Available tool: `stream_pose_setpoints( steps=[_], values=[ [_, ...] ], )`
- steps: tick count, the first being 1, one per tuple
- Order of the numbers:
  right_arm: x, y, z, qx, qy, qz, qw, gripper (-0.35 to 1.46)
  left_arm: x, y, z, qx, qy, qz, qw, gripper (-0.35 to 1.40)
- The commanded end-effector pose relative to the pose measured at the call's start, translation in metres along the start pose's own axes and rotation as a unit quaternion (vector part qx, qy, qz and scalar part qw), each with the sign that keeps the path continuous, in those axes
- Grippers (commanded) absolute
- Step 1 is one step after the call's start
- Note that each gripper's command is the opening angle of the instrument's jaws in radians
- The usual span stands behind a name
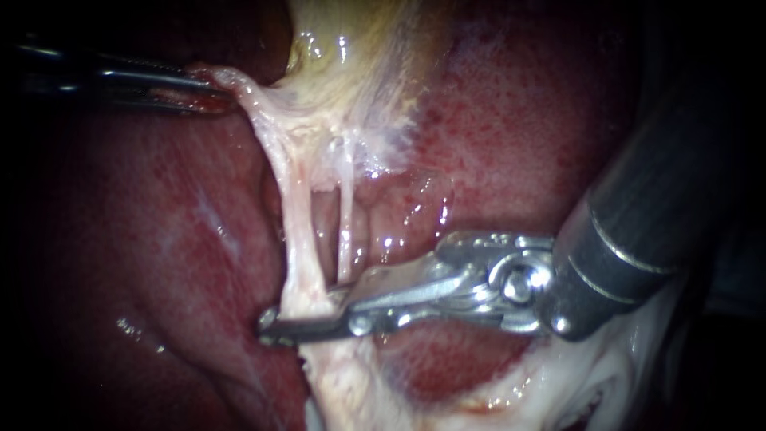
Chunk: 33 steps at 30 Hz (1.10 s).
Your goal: Going back first clip left tube
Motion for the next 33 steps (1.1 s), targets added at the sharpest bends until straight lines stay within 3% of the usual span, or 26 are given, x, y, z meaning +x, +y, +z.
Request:
stream_pose_setpoints(
  steps=[1, 2, 5, 11, 15, 18, 27, 33],
  values=[
    [-0.0003, 0.0003, 0.0002, 0.001, 0.000, -0.019, 0.9998, 0.07, 0.0000, 0.0000, 0.0000, 0.000, 0.000, 0.000, 1.0000, -0.35],
    [-0.0004, 0.0006, 0.0005, -0.003, 0.002, -0.029, 0.9996, 0.27, 0.0000, 0.0000, 0.0000, 0.000, 0.000, 0.000, 1.0000, -0.35],
    [-0.0009, 0.0018, 0.0011, -0.016, 0.008, -0.039, 0.9991, 0.42, 0.0000, 0.0000, 0.0000, 0.000, 0.000, 0.000, 1.0000, -0.35],
    [-0.0016, 0.0041, 0.0003, -0.059, 0.024, -0.081, 0.9947, 0.49, 0.0000, 0.0000, 0.0000, 0.000, 0.000, 0.000, 1.0000, -0.35],
    [-0.0024, 0.0049, -0.0014, -0.084, 0.009, -0.114, 0.9899, 0.50, 0.0000, 0.0000, -0.0001, 0.000, 0.000, 0.000, 1.0000, -0.35],
    [-0.0029, 0.0046, -0.0027, -0.097, -0.005, -0.146, 0.9845, 0.50, -0.0001, 0.0000, -0.0002, 0.000, 0.000, 0.000, 1.0000, -0.35],
    [-0.0028, 0.0018, -0.0094, -0.106, -0.006, -0.220, 0.9698, 0.50, -0.0001, 0.0000, -0.0003, 0.001, 0.000, 0.000, 1.0000, -0.35],
    [-0.0039, 0.0006, -0.0145, -0.119, -0.006, -0.249, 0.9611, 0.50, -0.0001, 0.0000, -0.0003, 0.001, 0.000, 0.000, 1.0000, -0.35]
  ],
)
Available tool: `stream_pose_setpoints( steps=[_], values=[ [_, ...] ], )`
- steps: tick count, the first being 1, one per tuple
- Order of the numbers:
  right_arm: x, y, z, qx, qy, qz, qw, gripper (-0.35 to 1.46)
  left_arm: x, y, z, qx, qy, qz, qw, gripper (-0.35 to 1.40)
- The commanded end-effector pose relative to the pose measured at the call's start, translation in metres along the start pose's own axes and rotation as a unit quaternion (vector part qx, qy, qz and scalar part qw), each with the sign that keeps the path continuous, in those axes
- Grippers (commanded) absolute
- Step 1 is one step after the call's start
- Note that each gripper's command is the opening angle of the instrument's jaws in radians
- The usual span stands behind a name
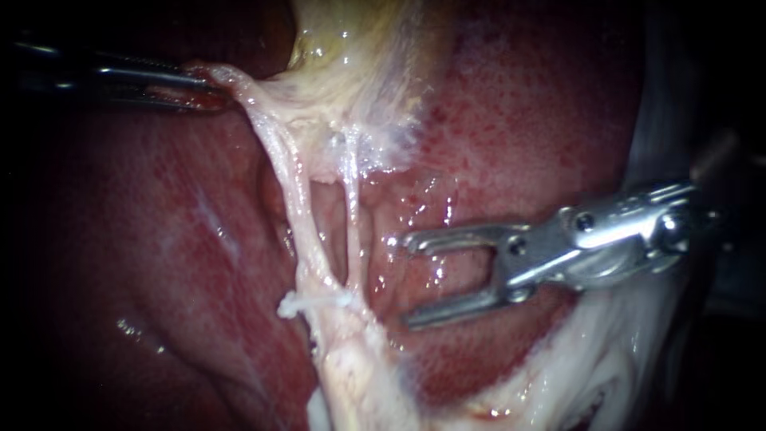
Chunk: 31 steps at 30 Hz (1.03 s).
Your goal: Going back first clip left tube
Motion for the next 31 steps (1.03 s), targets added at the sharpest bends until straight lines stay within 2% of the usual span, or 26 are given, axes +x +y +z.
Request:
stream_pose_setpoints(
  steps=[1, 9, 11, 23, 31],
  values=[
    [-0.0001, 0.0001, -0.0008, -0.005, 0.000, -0.007, 1.0000, 0.50, 0.0000, 0.0000, 0.0000, 0.000, 0.000, 0.000, 1.0000, -0.35],
    [0.0007, 0.0011, -0.0041, -0.025, -0.002, -0.020, 0.9995, 0.50, -0.0003, 0.0000, 0.0010, 0.003, 0.001, 0.001, 1.0000, -0.35],
    [0.0008, 0.0011, -0.0043, -0.028, -0.002, -0.024, 0.9993, 0.50, -0.0007, 0.0000, 0.0017, 0.007, 0.002, 0.002, 1.0000, -0.35],
    [0.0006, 0.0010, -0.0045, -0.028, -0.003, -0.027, 0.9992, 0.50, -0.0036, -0.0006, 0.0068, -0.005, -0.002, 0.014, 0.9999, -0.35],
    [0.0006, 0.0009, -0.0045, -0.028, -0.003, -0.027, 0.9992, 0.50, -0.0037, -0.0005, 0.0069, -0.008, -0.002, 0.015, 0.9999, -0.35]
  ],
)
